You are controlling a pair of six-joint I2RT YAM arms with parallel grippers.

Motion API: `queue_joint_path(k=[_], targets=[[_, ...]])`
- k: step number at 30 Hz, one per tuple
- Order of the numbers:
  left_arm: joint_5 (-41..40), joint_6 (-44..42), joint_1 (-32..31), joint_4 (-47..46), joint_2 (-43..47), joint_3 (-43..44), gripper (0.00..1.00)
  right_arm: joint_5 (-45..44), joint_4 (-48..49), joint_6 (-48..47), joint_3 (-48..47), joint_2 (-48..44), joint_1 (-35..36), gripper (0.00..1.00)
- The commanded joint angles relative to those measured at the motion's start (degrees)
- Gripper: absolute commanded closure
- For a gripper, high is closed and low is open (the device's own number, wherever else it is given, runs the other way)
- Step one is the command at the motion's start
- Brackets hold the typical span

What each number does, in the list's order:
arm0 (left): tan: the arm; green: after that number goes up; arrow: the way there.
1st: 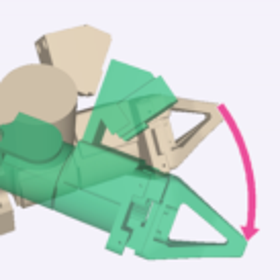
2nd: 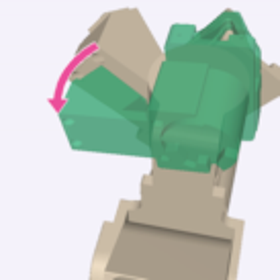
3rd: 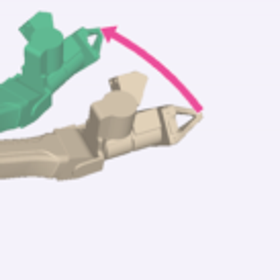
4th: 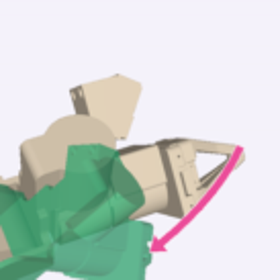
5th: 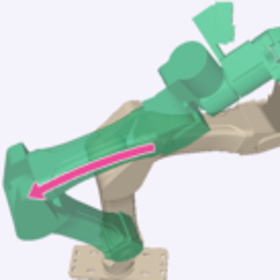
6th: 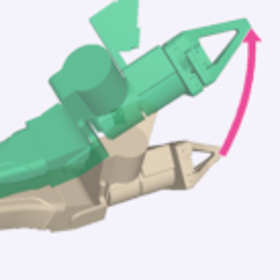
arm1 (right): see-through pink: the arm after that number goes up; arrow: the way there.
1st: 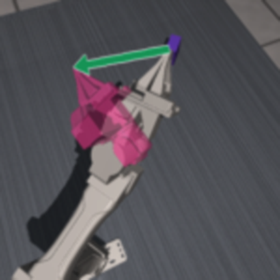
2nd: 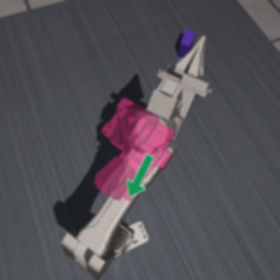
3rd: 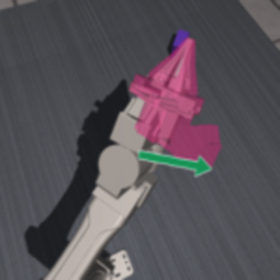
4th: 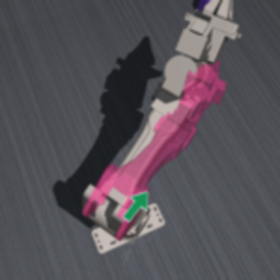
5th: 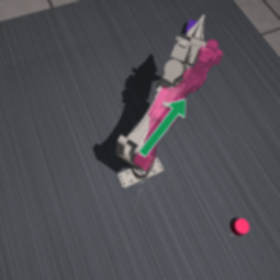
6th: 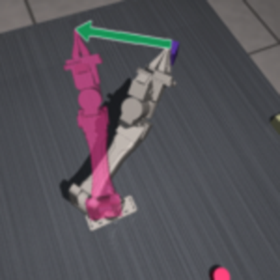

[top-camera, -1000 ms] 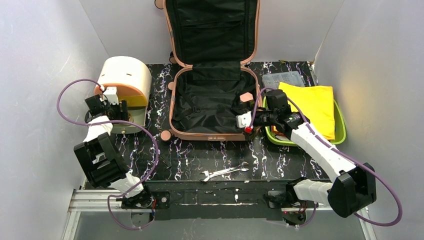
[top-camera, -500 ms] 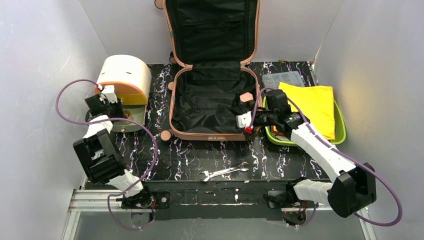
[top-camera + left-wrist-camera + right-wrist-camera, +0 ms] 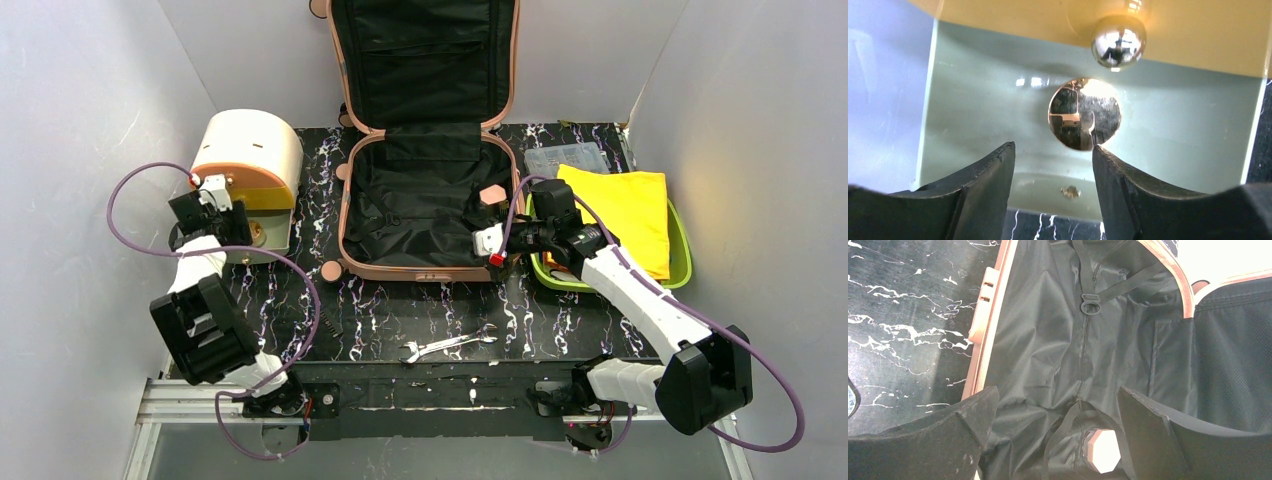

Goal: Open, take out, and arrange the luggage
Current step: Place the makeup in the drawer, then pick up the makeup from the center of the board.

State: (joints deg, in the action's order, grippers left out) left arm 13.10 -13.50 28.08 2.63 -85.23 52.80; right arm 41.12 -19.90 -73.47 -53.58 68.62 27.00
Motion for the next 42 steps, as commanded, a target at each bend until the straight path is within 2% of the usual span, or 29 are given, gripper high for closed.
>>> queue_joint_path(k=[1,5,10,20,22,24,28,30,36,39,40,42], targets=[[-2.9,-2.6,0.5,9.2,5.5,0.1,0.41,1.6,-2.9,-0.4,-3.3,0.3,-0.4,0.02],[-1.3,-5.9,0.5,11.5,5.8,-1.9,0.27,0.8,-5.2,-0.8,-4.0,0.5,-0.4,0.02],[1.8,-5.4,0.5,8.6,2.6,-4.7,0.12,-1.3,-6.3,-0.9,-3.5,0.0,-0.5,0.02],[1.8,-2.9,-0.1,4.2,-5.7,-2.7,0.2,-2.4,-6.2,-0.2,-3.9,1.6,-1.6,0.02],[1.5,-2.5,-0.2,3.0,-6.4,-2.4,0.24,-2.4,-6.1,0.0,-4.1,2.1,-1.6,0.02],[1.1,-2.0,-0.2,1.8,-7.0,-2.2,0.32,-2.3,-5.9,0.1,-4.2,2.4,-1.6,0.02],[1.0,-0.7,-0.2,0.5,-7.9,-1.4,0.72,-2.3,-5.3,0.3,-3.8,2.7,-1.6,0.02],[0.9,0.1,-0.3,0.5,-8.4,-0.9,0.85,-2.3,-5.1,0.3,-3.6,2.5,-1.6,0.02],[-0.5,1.4,-0.9,0.2,-8.7,0.1,1.0,-2.4,-5.0,0.2,-3.1,1.7,-1.6,0.02],[-0.3,1.7,-1.0,0.7,-8.8,0.8,0.99,-2.6,-5.0,0.2,-3.3,1.3,-1.6,0.02],[0.0,1.7,-1.0,1.2,-8.7,1.0,0.91,-2.8,-5.0,0.7,-3.8,1.2,-1.6,0.02],[0.4,1.4,-1.0,2.1,-7.7,0.9,0.67,-4.1,-4.2,3.8,-5.0,1.4,-1.6,0.02]])
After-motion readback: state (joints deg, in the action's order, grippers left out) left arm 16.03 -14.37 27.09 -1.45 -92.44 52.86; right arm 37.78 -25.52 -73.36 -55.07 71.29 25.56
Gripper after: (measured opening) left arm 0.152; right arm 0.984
